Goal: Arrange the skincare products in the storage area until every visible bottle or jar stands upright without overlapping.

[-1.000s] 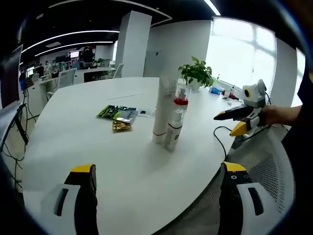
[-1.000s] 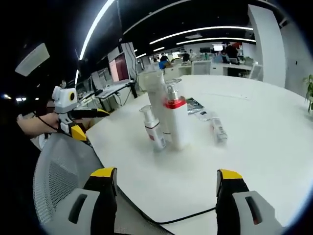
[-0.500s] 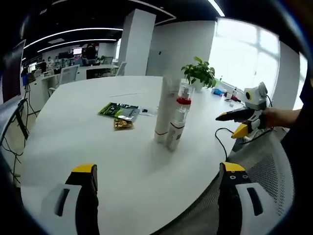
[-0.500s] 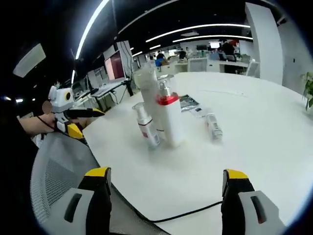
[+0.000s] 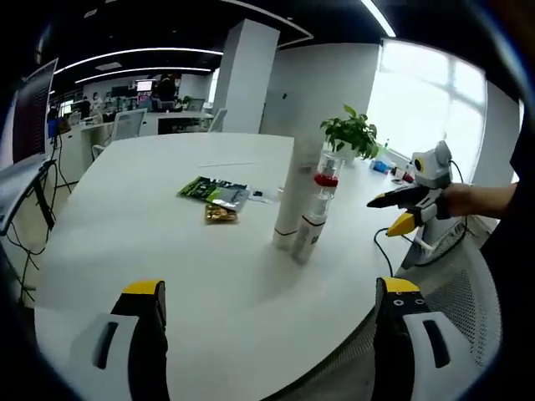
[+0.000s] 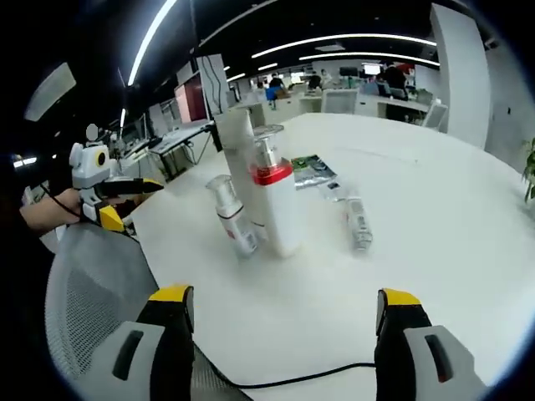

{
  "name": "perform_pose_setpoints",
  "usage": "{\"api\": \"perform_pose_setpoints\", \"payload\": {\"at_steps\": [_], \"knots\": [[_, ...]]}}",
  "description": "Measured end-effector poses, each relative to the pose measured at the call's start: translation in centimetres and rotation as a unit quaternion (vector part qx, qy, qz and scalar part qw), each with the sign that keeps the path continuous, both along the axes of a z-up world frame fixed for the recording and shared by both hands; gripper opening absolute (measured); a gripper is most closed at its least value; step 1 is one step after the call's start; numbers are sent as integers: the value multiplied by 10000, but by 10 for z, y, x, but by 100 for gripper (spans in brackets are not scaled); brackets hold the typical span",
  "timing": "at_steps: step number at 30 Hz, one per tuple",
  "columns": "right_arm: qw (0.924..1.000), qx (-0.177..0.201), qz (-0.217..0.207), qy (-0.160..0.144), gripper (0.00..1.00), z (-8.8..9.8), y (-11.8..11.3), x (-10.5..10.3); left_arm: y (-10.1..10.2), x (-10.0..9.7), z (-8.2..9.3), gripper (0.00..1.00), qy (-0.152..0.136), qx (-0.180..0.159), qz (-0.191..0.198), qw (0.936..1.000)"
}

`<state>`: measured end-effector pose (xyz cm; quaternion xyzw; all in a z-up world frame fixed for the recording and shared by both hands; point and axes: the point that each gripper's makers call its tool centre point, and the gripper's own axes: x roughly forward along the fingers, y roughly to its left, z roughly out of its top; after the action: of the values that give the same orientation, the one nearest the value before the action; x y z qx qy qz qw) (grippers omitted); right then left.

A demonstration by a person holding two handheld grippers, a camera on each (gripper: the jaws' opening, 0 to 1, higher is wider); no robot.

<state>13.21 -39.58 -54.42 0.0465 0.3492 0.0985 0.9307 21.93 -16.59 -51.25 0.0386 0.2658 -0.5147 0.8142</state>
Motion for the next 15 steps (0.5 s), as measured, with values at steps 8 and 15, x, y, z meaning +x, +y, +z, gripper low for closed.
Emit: {"api": "perform_pose_setpoints", "payload": {"at_steps": [8,15], "knots": [[9994,-249,96,217,87,-11,-13,14,-3,-5,-2,98,33,43,-139,9999],[9984,-481,52,302,81,-19,-29,26,-2,-4,-4,97,214,3,-146,9997]]}}
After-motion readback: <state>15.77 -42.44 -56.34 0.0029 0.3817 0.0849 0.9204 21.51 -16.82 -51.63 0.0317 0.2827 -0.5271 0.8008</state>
